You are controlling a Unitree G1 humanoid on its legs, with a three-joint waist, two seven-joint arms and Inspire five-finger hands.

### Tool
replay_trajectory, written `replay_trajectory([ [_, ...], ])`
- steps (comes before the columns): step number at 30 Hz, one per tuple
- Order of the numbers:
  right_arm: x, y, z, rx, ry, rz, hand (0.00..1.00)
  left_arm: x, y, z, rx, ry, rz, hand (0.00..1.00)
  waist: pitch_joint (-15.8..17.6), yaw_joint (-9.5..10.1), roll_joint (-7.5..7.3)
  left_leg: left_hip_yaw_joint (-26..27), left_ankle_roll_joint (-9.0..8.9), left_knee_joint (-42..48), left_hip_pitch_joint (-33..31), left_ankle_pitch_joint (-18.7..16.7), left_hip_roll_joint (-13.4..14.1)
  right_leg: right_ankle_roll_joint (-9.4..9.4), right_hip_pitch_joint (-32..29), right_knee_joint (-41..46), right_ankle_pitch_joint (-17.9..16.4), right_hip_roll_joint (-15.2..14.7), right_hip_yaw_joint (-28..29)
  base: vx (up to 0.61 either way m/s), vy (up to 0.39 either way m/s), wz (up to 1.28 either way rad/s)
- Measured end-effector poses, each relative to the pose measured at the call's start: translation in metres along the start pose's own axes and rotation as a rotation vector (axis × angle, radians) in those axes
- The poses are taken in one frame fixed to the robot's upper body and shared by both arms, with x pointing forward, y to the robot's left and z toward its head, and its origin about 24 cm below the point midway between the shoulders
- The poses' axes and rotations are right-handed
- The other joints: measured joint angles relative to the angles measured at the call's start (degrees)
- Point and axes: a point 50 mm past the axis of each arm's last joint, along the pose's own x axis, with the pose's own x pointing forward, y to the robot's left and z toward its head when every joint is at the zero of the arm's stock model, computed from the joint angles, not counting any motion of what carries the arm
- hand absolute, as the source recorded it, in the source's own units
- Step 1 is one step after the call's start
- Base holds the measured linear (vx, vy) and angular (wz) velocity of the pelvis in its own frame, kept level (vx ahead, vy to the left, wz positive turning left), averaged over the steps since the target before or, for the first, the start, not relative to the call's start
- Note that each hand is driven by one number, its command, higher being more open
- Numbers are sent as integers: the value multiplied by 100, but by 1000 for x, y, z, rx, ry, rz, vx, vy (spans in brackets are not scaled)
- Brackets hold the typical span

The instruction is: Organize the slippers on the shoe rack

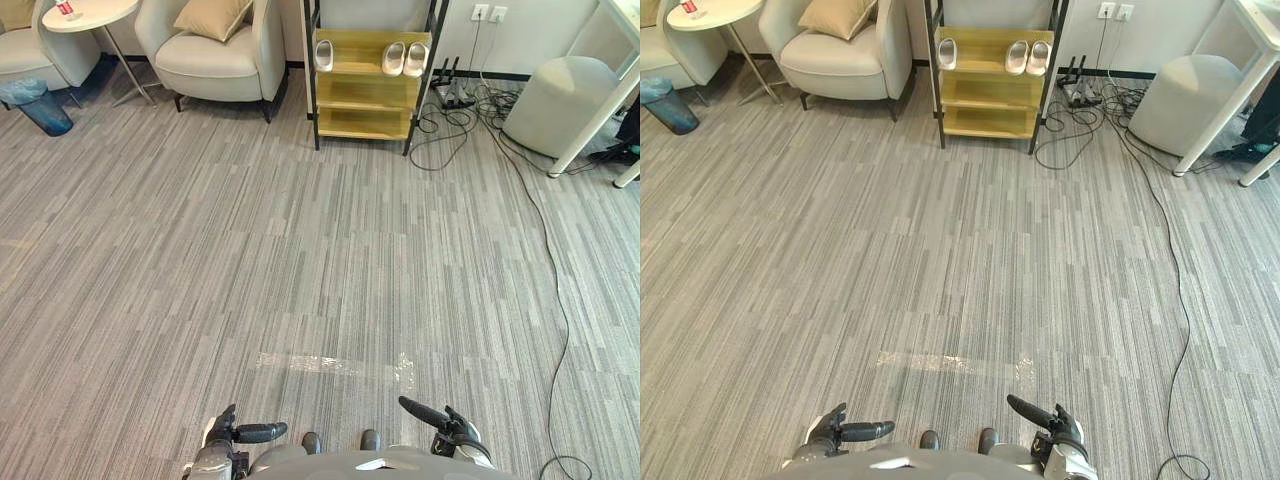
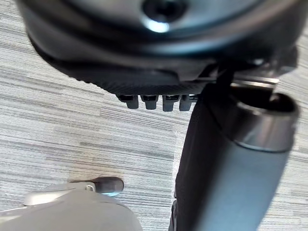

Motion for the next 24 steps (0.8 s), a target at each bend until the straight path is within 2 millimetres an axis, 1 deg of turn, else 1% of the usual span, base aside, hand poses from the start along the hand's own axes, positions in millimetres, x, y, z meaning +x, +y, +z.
replay_trajectory([
  [20, 0, 0, -1, -19, 4, -1, 100, 0, 0, 1, 14, -4, 6, 100, 8, 0, 7, 7, -1, 0, 2, 0, 1, -1, 1, -1, 0, 0, 1, 0, 0, 0],
  [24, 0, 0, 0, -18, 0, 0, 100, 0, 0, 2, 14, -8, 6, 100, 60, -1, -2, 20, -1, -2, -3, 0, 2, -7, -6, -4, 4, 1, 5, 0, 0, 0],
])
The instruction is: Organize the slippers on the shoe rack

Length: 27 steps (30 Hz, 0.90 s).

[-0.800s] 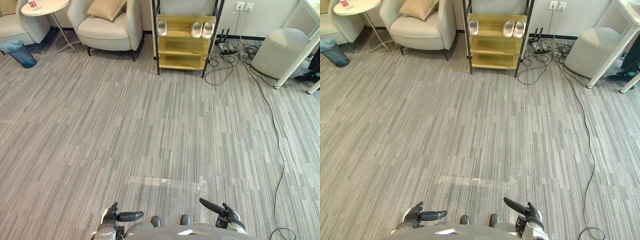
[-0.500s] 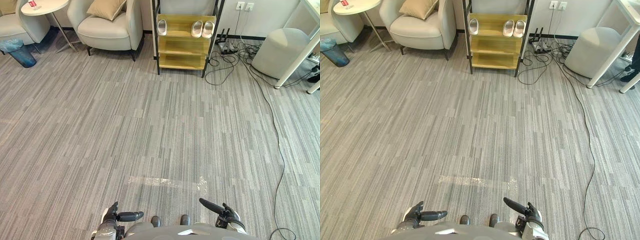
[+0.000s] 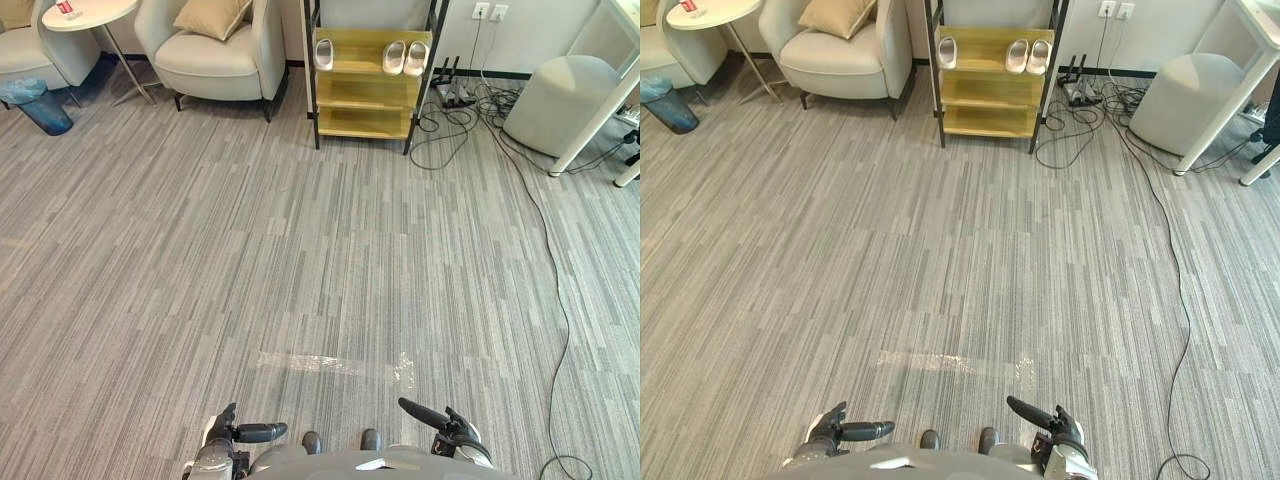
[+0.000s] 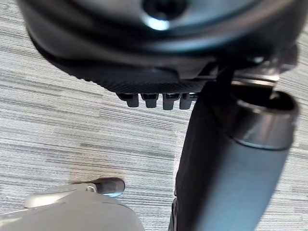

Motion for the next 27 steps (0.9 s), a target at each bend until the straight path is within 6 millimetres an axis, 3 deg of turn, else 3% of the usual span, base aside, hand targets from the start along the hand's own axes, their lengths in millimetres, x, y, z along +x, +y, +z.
replay_trajectory([
  [10, 1, 4, 5, 3, -13, 5, 100, 1, 3, 4, 3, -9, 4, 100, 87, -2, -58, 99, -10, -60, -66, -7, 39, -14, -108, -5, -2, 37, 54, 0, 0, -2],
  [13, 0, 7, 5, 5, -15, 10, 100, 2, 5, 8, 6, -21, 8, 100, 131, -3, -121, 152, -147, 182, -176, -133, 47, -57, -107, -3, -31, 31, 70, 2, -2, -2],
  [15, 0, 7, 5, 6, -17, 13, 100, 3, 7, 13, 9, -35, 9, 100, 162, 2, -150, 313, -242, 898, -504, -440, 90, -184, -104, 17, -118, 30, 70, 0, 0, 0],
  [17, 0, 7, 6, 7, -21, 13, 100, 3, 8, 19, 8, -62, 7, 100, 258, 10, -152, 713, -470, 2330, -1081, -655, 232, -334, -68, 136, -297, 5, 116, 19, -19, -8],
  [19, 0, 6, 10, 7, -41, 11, 100, 2, 6, 27, -23, -100, 6, 100, 370, 94, -54, 1034, -399, 3959, -1741, -705, 568, -446, 94, 286, -433, 60, 257, 108, -18, -29],
  [20, 0, 1, 11, 3, -51, -2, 100, 2, 1, 35, -43, -139, -3, 100, 412, 176, 67, 1049, -280, 4639, -2083, -983, 744, -533, 196, 387, -560, 123, 376, 205, 6, -40],
  [21, 1, -1, 12, 0, -54, -10, 100, 2, 0, 37, -45, -151, -6, 100, 413, 188, 101, 1041, -214, 4716, -2237, -1045, 762, -559, 235, 419, -617, 118, 423, 224, 22, -35],
  [23, 1, -2, 14, -5, -60, -16, 100, 1, -2, 41, -54, -168, -11, 100, 423, 221, 102, 1038, -217, 4516, -2549, -1068, 708, -572, 275, 461, -707, 43, 502, 194, 58, -33],
  [25, 2, 0, 17, -5, -64, -16, 100, 2, -1, 51, -73, -194, -17, 100, 483, 294, 1, 1033, -219, 3328, -2826, -885, 477, -475, 358, 506, -910, -199, 656, 370, 151, -41],
  [27, 2, -1, 19, -6, -69, -24, 100, 3, 0, 53, -87, -198, -16, 100, 493, 359, -16, 923, -277, 1752, -2875, -146, 241, -330, 449, 506, -1133, -384, 808, 414, 195, -46],
])
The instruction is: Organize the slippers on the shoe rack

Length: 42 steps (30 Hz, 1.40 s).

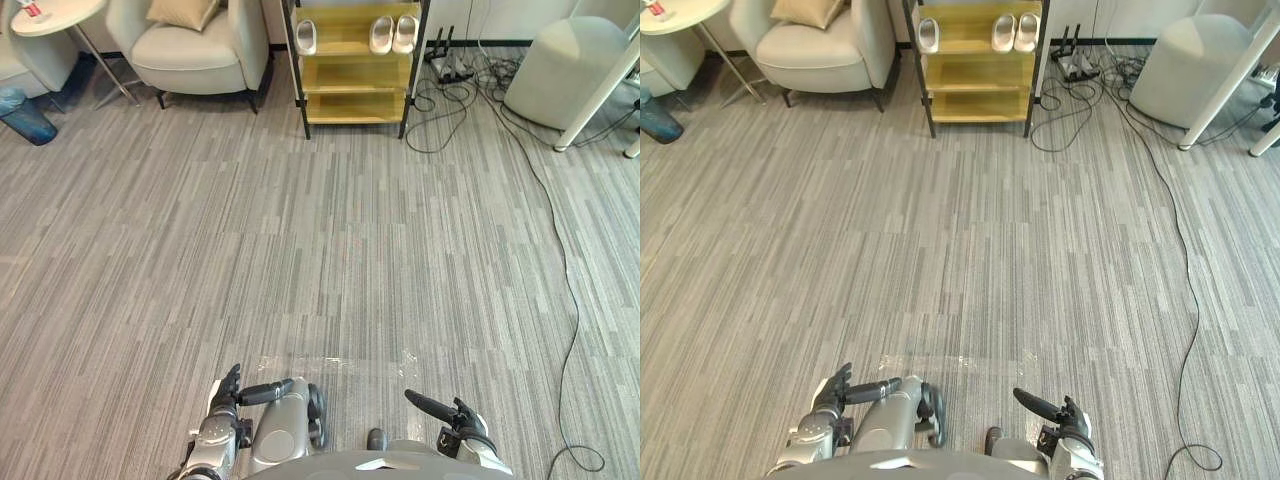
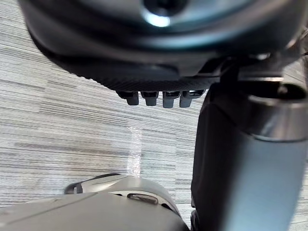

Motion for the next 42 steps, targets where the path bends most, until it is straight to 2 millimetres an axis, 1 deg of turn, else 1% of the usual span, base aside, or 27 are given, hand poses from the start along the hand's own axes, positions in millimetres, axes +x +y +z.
replay_trajectory([
  [1, 0, -2, 0, -4, 2, -4, 100, 0, -1, -1, -13, 6, 1, 100, 4, 52, 14, -50, 15, -201, 21, 440, 9, 69, 48, -5, -91, -23, 97, 458, 212, -67],
  [2, 0, 3, -1, -24, 6, 10, 100, 0, 1, -1, -25, 7, 9, 100, 3, 91, -14, -65, 334, -59, 46, 784, -35, 105, 139, 36, -155, -58, 152, 385, 165, -46],
  [3, 0, 5, 0, -30, 6, 16, 100, 0, 1, -1, -27, 6, 11, 100, 11, 91, -32, -60, 401, -8, 42, 741, -43, 107, 144, 61, -156, -70, 149, 492, 186, -33],
  [4, -2, 17, -3, -30, 11, 51, 100, 2, 7, 4, -29, -1, 26, 100, 4, 91, -205, 0, 588, 399, 14, 324, -109, 154, 42, 539, -185, -190, 121, 506, 170, -10],
  [5, -3, 18, -4, -28, 17, 54, 100, 3, 7, 4, -32, 0, 29, 100, -12, 99, -237, 17, 662, 528, 35, 222, -111, 195, -12, 775, -208, -213, 134, 507, 162, -16],
  [6, -3, 19, -5, -24, 23, 58, 100, 2, 9, 1, -46, 13, 37, 100, -41, 121, -290, 84, 786, 756, 198, -51, -109, 320, -199, 1588, -266, -249, 187, 631, 206, -28],
  [8, -3, 22, -5, -25, 19, 70, 100, 1, 13, -8, -45, 47, 51, 100, -87, 116, -367, 216, 859, 780, 799, -499, -139, 1377, -704, 3418, -9, -375, 272, 529, 175, -34],
  [9, -4, 24, -4, -26, 9, 77, 100, 0, 13, -8, -43, 51, 51, 100, -91, 103, -373, 228, 867, 770, 993, -630, -139, 1648, -956, 4173, 109, -372, 268, 385, 105, -20],
  [11, -3, 25, 2, -41, -19, 96, 100, 1, 10, -7, -34, 46, 42, 100, -89, 76, -369, 228, 872, 578, 1546, -846, -139, 1496, -1755, 5803, 39, -551, -245, 522, 87, -14],
  [12, -3, 24, 5, -47, -30, 99, 100, 1, 9, -7, -24, 45, 35, 100, -83, 55, -355, 210, 860, 377, 1809, -871, -138, 1150, -2011, 6088, -103, -715, -653, 411, 40, -5],
  [14, -2, 20, 11, -68, -55, 92, 100, 0, 3, -8, -29, 51, 22, 100, -12, -19, -241, 119, 837, -111, 2482, -871, -81, 596, -2460, 5795, -419, -834, -1350, 323, -4, 10],
  [16, -1, 18, 16, -69, -72, 85, 100, -1, -3, -10, -37, 59, 10, 100, 25, -148, -174, -4, 828, -393, 2941, -867, 54, 429, -2849, 4661, -513, -642, -1554, 514, -111, 31],
  [18, 0, 21, 24, -68, -94, 94, 100, 0, -7, -10, -38, 64, 1, 100, 28, -263, -168, -171, 824, -573, 3141, -869, 175, 460, -3167, 3386, -268, -412, -1416, 491, -186, 48],
  [19, 0, 22, 24, -68, -95, 95, 100, 0, -7, -10, -32, 65, -1, 100, 18, -324, -190, -255, 777, -696, 3260, -877, 219, 507, -3238, 2500, 126, -301, -1239, 371, -194, 62],
  [20, 0, 22, 23, -70, -90, 95, 100, -1, -8, -13, -19, 70, -6, 100, 1, -351, -246, -394, 594, -790, 3376, -950, 176, 547, -3240, 1766, 595, -271, -1037, 588, -356, 86],
  [21, 0, 19, 20, -68, -80, 87, 100, -2, -10, -19, -9, 92, -14, 100, -45, -393, -290, -661, 284, -802, 3619, -1180, 242, 303, -3239, 1976, 1482, -223, -864, 615, -406, 77],
  [22, 1, 17, 26, -77, -93, 84, 100, -3, -14, -20, -21, 104, -17, 100, -46, -376, -129, -753, 238, -747, 3720, -1239, 428, 133, -3308, 2411, 1124, -144, -968, 626, -416, 61],
  [24, 1, 17, 27, -80, -99, 82, 100, -4, -21, -21, -43, 110, -23, 100, -80, -356, 85, -963, 217, -89, 3466, -1246, 697, 1, -3166, 2473, 837, -5, -1179, 476, -295, 35],
  [27, 1, 12, 26, -77, -99, 68, 100, -4, -27, -17, -137, 93, -16, 100, 34, -334, 367, -1234, -261, 3350, 2071, -792, 1313, -186, -2256, 2126, 396, 429, -1522, 490, -275, 34],
  [29, 0, 12, 20, -75, -87, 64, 100, -2, -24, -5, -154, 43, -10, 100, 89, -183, 343, -861, -261, 4466, 1414, -840, 1524, -300, -1587, 1787, 202, 570, -1540, 478, -214, 13],
  [32, -1, 14, 12, -76, -64, 66, 100, -1, -21, 8, -149, -17, -19, 100, 90, -75, 147, -438, -120, 3987, 602, -928, 1307, -208, -868, 1098, 225, 568, -1632, 431, -143, 20],
  [34, -1, 19, 11, -71, -52, 67, 100, 1, -22, 17, -152, -46, -23, 100, 141, 16, 30, -325, -72, 1721, 224, -802, 611, -97, -392, 575, 235, 455, -1619, 482, -10, -5],
  [36, -1, 18, 10, -69, -47, 63, 100, 1, -26, 18, -146, -44, -33, 100, 140, 109, 46, -339, 31, 84, 270, -55, 249, 76, -145, 372, 134, 407, -1542, 534, 88, -28],
  [37, -1, 16, 6, -73, -31, 60, 100, 1, -27, 15, -150, -31, -35, 100, 104, 242, 106, -410, 183, -389, 376, 944, 155, 259, 86, 258, 15, 445, -1363, 818, 150, -41],
  [38, -3, 24, 3, -66, -19, 77, 100, 2, -26, 18, -143, -36, -32, 100, 83, 254, -22, -374, 632, -242, 436, 1030, 30, 353, 261, 205, -85, 324, -1279, 710, 132, -30],
  [40, -5, 34, 1, -54, -15, 101, 100, 4, -21, 20, -139, -42, -26, 100, 31, 235, -233, -310, 714, 159, 347, 600, -77, 399, 228, 418, -114, 110, -1215, 500, 94, -8],
  [42, -6, 36, -2, -50, -8, 110, 100, 4, -20, 19, -139, -35, -25, 100, -1, 264, -279, -212, 816, 574, 513, 60, -93, 537, 11, 1439, -209, -52, -1014, 460, 106, -21],
])
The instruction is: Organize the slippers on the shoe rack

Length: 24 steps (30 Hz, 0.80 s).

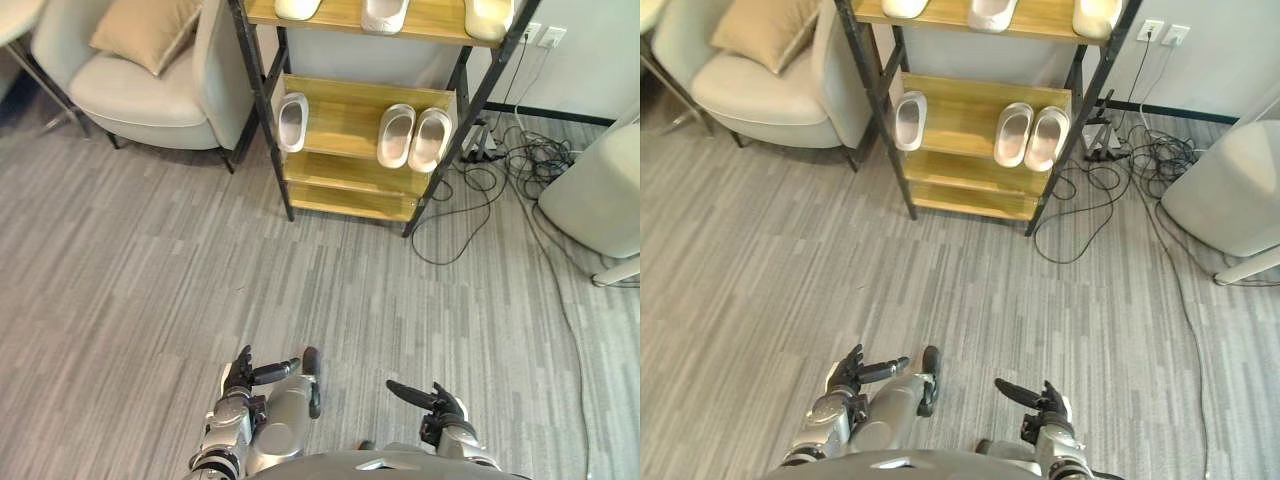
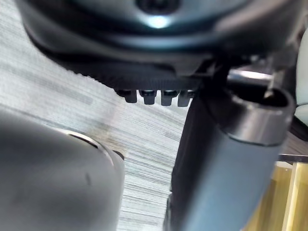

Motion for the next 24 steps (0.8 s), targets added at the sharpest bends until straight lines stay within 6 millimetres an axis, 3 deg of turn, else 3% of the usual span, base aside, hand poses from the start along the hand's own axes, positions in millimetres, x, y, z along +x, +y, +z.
replay_trajectory([
  [1, 0, 0, 1, 0, -7, 1, 100, 0, 1, -3, 9, 14, 0, 100, -12, -43, -3, 20, 27, 49, 206, -237, -34, 75, -289, 959, 16, -145, 98, 390, 113, -12],
  [3, 0, 0, 4, -5, -21, 5, 100, 0, 4, -7, 49, 37, -3, 100, -53, -90, -76, 21, 71, -32, 606, -530, -172, 591, -1075, 3048, 272, -474, 283, 458, 117, 2],
  [4, 0, -1, 7, -6, -30, 5, 100, 0, 5, -10, 65, 50, -4, 100, -60, -124, -93, -8, 97, -85, 902, -677, -241, 513, -1497, 3967, 228, -617, 280, 455, 77, 16],
  [6, 1, -3, 14, -5, -68, 9, 100, -3, 6, -18, 70, 82, 2, 100, -40, -256, -9, -206, 128, -424, 1621, -820, -254, 161, -2098, 4515, 21, -674, -54, 563, 24, 39],
  [9, 1, -4, 21, -7, -95, 11, 100, -4, 6, -26, 73, 109, 2, 100, 4, -345, 86, -391, 124, -856, 2251, -817, -145, -186, -2452, 3662, -184, -670, -535, 411, -41, 39],
  [11, 2, -7, 26, -9, -112, 8, 100, -6, 5, -30, 78, 121, -1, 100, 13, -347, 141, -572, -36, -1173, 2675, -917, 91, -157, -2896, 1981, -29, -452, -597, 563, -154, 46],
  [12, 2, -7, 26, -10, -112, 6, 100, -6, 5, -30, 80, 123, -2, 100, 13, -354, 142, -618, -117, -1219, 2743, -965, 141, -138, -2948, 1524, 148, -363, -568, 490, -179, 51],
  [13, 2, -8, 23, -14, -99, 4, 100, -6, 7, -31, 85, 127, 1, 100, 0, -371, 105, -717, -302, -1307, 2912, -1085, 192, -203, -2963, 677, 918, -228, -402, 414, -194, 57],
  [14, 3, -11, 19, -24, -78, -2, 100, -6, 7, -33, 84, 134, 2, 100, -32, -421, 94, -868, -433, -1308, 3045, -1191, 276, -493, -2818, 587, 1427, -65, -302, 622, -295, 40],
  [15, 4, -17, 20, -36, -72, -15, 100, -7, 3, -35, 72, 141, -7, 100, -80, -356, 282, -920, -488, -1264, 3055, -1184, 486, -555, -2769, 601, 1376, 47, -346, 635, -333, 22],
  [17, 4, -24, 18, -13, -60, -42, 100, -9, -7, -39, 70, 151, -27, 100, -138, -405, 446, -1006, -783, -855, 2959, -983, 631, -613, -2541, 583, 1009, 156, -505, 578, -314, 22],
  [18, 4, -26, 15, -8, -50, -49, 100, -9, -7, -39, 68, 152, -28, 100, -148, -441, 471, -1083, -878, -432, 2809, -924, 668, -640, -2376, 497, 931, 174, -605, 477, -273, 52],
  [20, 1, -30, 8, -13, -40, -57, 100, -9, -5, -37, 25, 144, -11, 100, -139, -467, 496, -1046, -1074, 1514, 2044, -430, 794, -657, -1780, 123, 786, 256, -782, 405, -248, 47],
  [21, 1, -31, 7, -15, -44, -57, 100, -8, -4, -36, 17, 139, -4, 100, -129, -450, 489, -982, -1079, 2133, 1767, -455, 915, -673, -1599, 2, 757, 286, -810, 365, -203, 24],
  [22, 0, -31, 5, -7, -45, -58, 100, -7, -1, -31, -7, 118, 10, 100, -131, -369, 498, -627, -1021, 3137, 1216, -698, 1231, -734, -1208, -244, 716, 399, -848, 281, -134, 13],
  [24, 0, -25, 6, 1, -46, -46, 100, -6, -3, -21, -2, 78, -1, 100, -77, -307, 393, -365, -1005, 3278, 733, -938, 1346, -743, -788, -537, 708, 419, -843, 313, -100, -2],
])
